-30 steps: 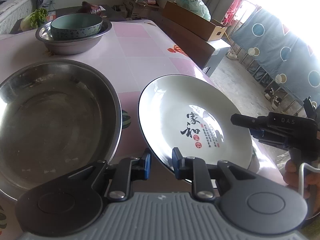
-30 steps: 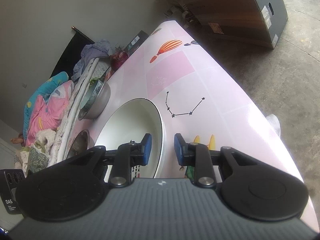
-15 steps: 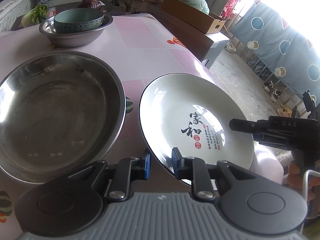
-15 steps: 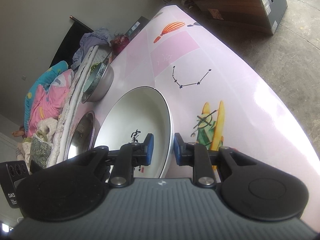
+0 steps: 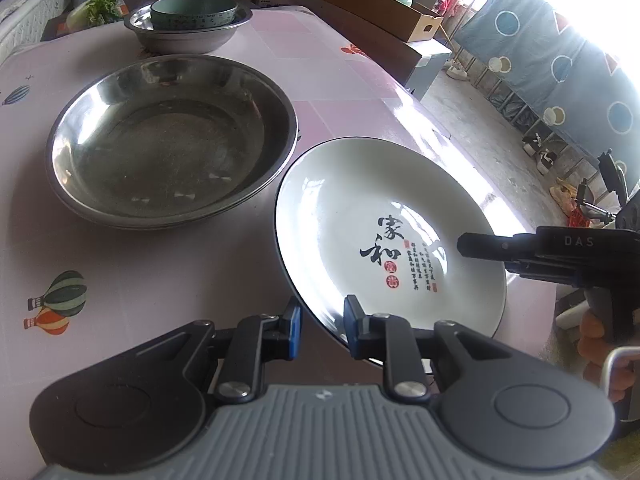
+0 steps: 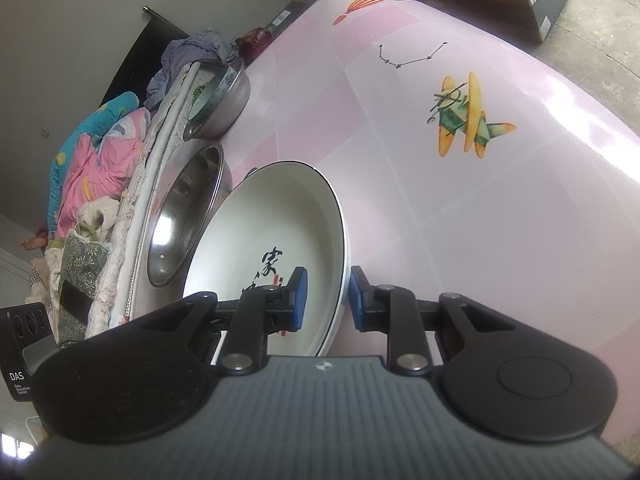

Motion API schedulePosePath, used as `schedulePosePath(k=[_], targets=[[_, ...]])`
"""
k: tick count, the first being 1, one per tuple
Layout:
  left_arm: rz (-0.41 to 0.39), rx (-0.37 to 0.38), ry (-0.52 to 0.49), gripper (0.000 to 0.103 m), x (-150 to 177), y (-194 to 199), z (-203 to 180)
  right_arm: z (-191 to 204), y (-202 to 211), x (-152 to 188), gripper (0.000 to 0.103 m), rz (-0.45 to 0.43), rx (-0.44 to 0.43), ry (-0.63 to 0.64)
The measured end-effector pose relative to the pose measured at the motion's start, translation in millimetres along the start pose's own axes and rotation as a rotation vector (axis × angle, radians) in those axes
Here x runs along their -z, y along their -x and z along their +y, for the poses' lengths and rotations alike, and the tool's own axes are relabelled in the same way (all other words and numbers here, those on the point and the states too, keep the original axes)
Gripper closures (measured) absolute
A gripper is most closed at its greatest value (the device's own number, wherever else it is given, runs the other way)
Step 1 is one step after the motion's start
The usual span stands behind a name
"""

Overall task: Organize plates and bowls
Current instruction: 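Lift the white calligraphy plate off the table with both grippers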

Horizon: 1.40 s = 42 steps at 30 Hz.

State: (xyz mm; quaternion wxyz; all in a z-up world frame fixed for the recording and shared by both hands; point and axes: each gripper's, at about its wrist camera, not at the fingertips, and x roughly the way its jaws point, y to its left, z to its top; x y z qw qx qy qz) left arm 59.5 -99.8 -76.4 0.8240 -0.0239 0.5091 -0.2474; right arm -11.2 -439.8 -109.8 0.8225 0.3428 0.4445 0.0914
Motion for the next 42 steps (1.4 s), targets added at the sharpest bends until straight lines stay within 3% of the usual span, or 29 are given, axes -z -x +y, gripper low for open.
schedulePosePath(k=[12,20,42], targets=[[-0.018,0.021,0.068,0.082,27.0,31.3,32.2,35.1,-10.6,22.2,0.081,0.041,0.000,0.049],[-0.021,-0.005,0.063,0.076,24.4,23.7,30.1,35.4,-11.8,18.1,0.081,0.030,0.015,0.034],[-0.047,-0.011,0.043,0.073,22.5,19.1,28.8,37.4,-13.1,17.3,0.082,0.023,0.027,0.022]])
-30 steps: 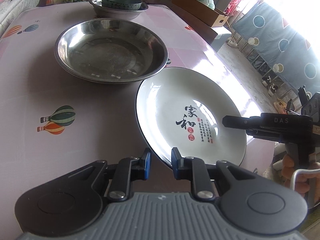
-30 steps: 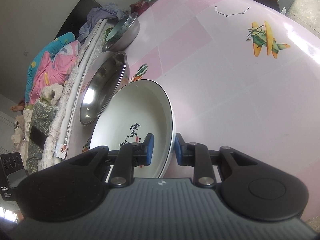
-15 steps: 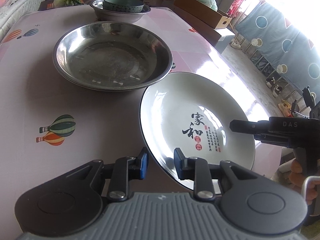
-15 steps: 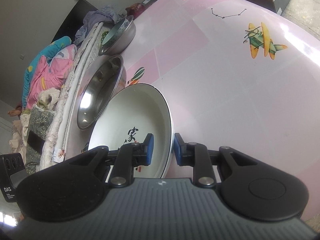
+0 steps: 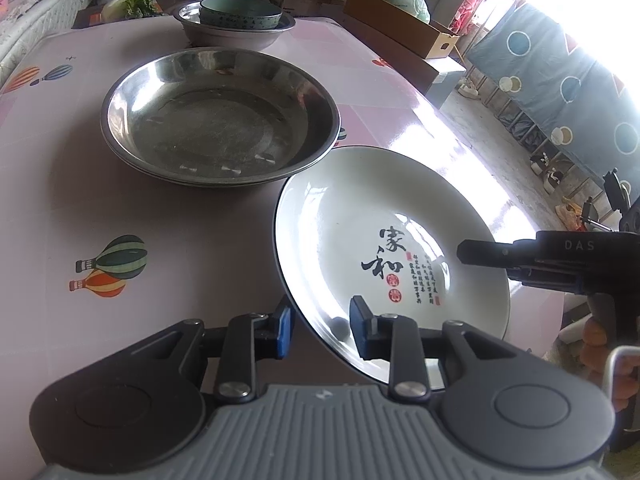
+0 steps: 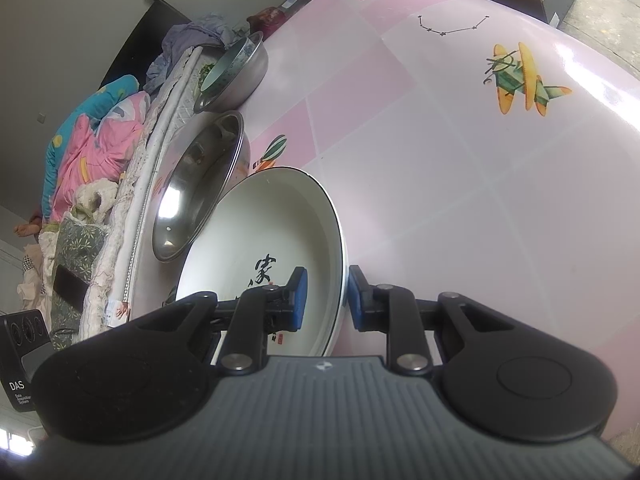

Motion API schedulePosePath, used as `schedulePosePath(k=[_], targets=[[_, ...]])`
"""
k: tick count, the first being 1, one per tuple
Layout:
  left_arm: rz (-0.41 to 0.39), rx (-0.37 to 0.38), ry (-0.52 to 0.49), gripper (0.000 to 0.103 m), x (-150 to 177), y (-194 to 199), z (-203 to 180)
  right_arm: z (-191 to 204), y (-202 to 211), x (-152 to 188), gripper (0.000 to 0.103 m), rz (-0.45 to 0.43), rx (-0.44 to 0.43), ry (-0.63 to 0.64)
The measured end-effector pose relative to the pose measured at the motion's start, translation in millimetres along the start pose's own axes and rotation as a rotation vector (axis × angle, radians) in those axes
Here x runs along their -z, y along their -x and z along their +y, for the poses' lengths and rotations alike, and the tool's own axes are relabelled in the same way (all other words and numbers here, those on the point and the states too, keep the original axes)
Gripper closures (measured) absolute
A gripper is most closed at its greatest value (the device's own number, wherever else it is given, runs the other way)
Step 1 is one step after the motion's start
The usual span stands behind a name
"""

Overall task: Organize plates and bowls
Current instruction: 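Lift the white calligraphy plate off the table with both grippers, then carry the white plate with both grippers over the steel plate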

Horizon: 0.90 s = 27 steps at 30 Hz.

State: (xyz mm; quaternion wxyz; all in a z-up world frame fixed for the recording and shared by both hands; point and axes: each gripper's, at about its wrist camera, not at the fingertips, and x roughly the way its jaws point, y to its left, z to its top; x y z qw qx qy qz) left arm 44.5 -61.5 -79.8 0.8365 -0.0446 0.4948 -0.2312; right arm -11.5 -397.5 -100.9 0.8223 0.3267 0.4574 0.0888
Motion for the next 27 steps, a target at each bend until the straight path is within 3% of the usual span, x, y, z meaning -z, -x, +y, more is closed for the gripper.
schedulePosePath(k=[10,27], targets=[[0.001,-0.016,-0.021,0.070,-1.0,-0.6,-6.6,1.5,0.2,-0.1,0.081,0.005,0.004,0.003],[0.032,0.057,-0.029,0.070,5.2,-4.5,-15.8,-6.0,7.4,-7.1,0.080,-0.020,0.034,-0.005]])
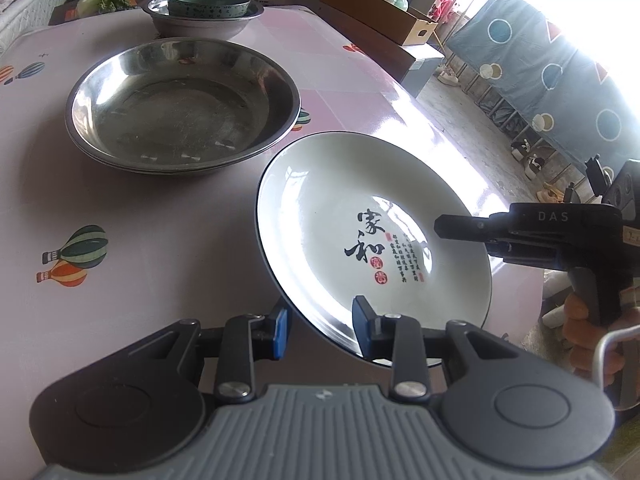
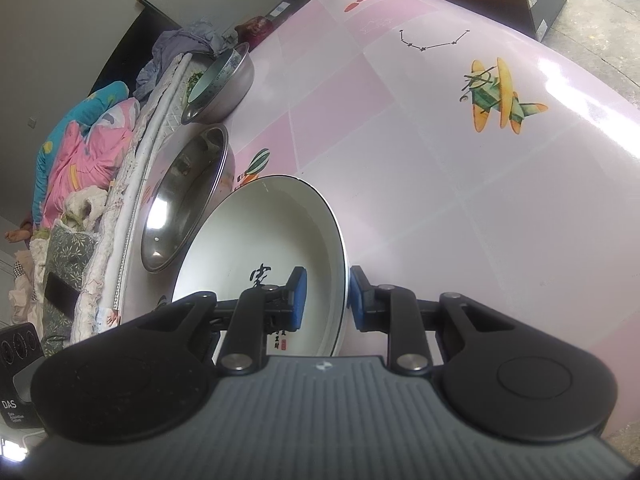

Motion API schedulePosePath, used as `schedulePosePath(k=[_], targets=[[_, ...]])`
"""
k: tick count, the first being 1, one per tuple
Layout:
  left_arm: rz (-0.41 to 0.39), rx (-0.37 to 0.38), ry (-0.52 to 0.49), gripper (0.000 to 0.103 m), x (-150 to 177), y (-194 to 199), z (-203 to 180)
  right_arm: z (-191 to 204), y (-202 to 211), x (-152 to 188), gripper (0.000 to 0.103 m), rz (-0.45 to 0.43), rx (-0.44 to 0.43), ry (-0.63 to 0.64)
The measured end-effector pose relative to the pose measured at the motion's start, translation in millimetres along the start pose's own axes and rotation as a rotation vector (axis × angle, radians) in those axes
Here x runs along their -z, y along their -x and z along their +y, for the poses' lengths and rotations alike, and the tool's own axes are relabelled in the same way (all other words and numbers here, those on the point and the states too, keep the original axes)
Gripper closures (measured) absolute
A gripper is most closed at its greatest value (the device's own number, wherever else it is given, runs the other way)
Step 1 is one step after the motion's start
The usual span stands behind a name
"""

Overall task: Organize plates and bowls
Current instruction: 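Carry the white plate with both grippers over the steel plate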

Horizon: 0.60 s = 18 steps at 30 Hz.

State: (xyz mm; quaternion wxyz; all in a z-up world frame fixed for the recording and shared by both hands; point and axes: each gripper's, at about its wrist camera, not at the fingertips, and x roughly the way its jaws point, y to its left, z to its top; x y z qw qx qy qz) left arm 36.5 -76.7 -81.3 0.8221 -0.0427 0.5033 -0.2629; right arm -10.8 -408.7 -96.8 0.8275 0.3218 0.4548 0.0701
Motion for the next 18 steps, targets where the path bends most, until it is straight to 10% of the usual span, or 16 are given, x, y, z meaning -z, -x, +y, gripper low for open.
schedulePosePath(k=[18], targets=[[-0.015,-0.013,-0.003,0.072,-0.7,-1.1,1.0,-4.1,3.6,7.1,0.081,-0.001,-0.006,-0.008]])
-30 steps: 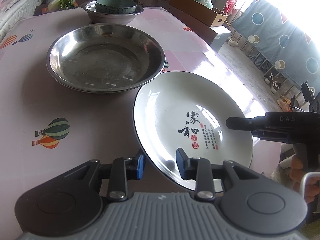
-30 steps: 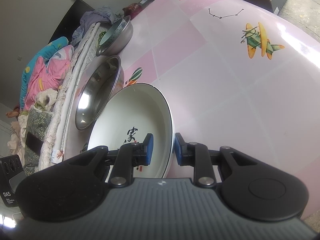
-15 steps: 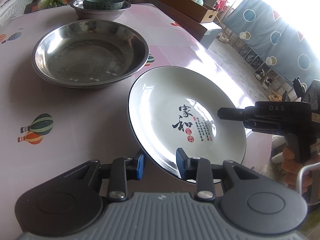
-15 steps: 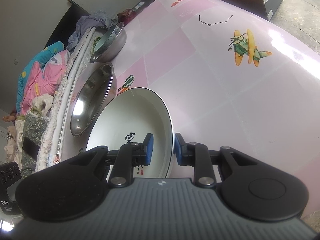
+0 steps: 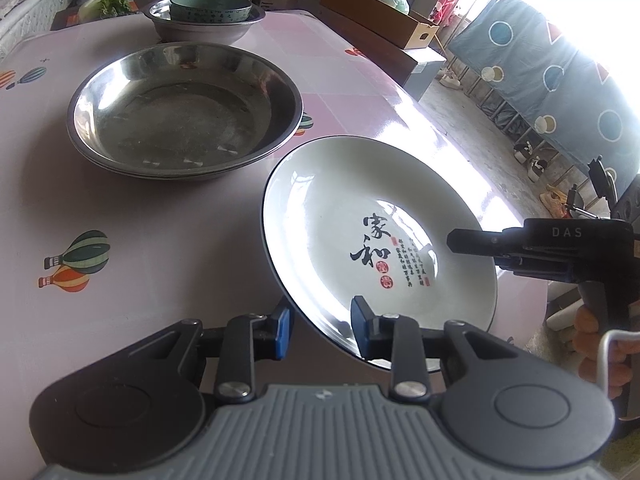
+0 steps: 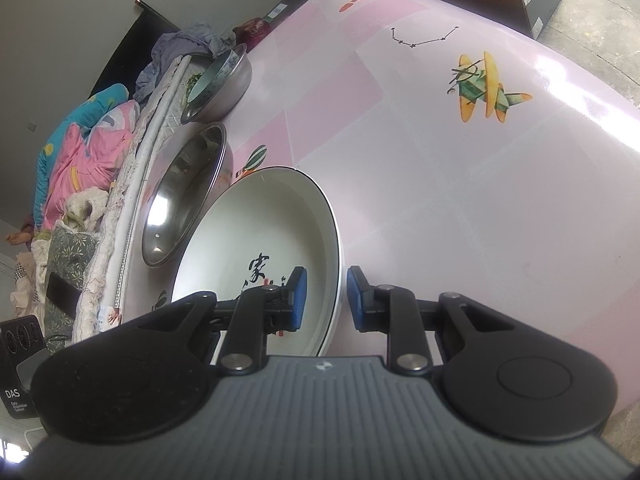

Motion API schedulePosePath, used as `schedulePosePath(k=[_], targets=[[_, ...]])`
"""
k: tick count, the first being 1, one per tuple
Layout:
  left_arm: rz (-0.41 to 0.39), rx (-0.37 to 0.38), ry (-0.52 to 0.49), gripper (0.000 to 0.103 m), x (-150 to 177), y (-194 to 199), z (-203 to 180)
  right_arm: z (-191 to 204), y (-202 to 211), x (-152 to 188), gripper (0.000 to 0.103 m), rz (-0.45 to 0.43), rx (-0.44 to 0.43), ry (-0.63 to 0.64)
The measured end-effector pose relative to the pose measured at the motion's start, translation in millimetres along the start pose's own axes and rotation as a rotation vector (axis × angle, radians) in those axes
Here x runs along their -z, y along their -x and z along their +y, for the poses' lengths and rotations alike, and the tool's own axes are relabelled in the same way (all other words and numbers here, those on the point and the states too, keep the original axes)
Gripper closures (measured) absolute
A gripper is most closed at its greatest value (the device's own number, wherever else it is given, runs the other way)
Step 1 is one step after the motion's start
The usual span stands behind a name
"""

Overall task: Organize plates and bowls
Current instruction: 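Carry the white plate with both grippers over the steel plate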

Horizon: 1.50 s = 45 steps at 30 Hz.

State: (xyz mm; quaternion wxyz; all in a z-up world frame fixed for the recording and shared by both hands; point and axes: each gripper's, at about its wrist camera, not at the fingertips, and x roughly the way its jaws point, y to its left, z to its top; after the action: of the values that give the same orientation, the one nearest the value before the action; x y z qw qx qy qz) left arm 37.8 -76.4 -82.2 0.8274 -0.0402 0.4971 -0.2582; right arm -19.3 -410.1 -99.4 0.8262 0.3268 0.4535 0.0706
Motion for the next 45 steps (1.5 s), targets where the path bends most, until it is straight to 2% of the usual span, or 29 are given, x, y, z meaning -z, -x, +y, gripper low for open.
schedulePosePath(k=[17,23,34,41,45], targets=[[-0.006,-0.021,-0.020,0.071,-0.6,0.0,-6.7,0.0,0.7,0.2,0.081,-0.003,0.006,0.009],[0.005,0.012,-0.033,0.071,-2.0,-4.2,-10.9,-3.1,2.7,-7.4,0.080,-0.014,0.028,0.015],[-0.006,0.027,-0.048,0.073,0.2,-5.3,-8.3,-6.9,2.6,-10.7,0.081,-0.026,0.027,0.019],[-0.065,-0.038,-0.106,0.075,-1.2,-3.4,-9.1,1.4,7.6,-1.6,0.082,-0.049,0.084,0.104],[-0.081,-0.046,-0.118,0.075,-3.0,-6.4,-9.2,7.6,7.5,4.2,0.084,-0.065,0.120,0.172]])
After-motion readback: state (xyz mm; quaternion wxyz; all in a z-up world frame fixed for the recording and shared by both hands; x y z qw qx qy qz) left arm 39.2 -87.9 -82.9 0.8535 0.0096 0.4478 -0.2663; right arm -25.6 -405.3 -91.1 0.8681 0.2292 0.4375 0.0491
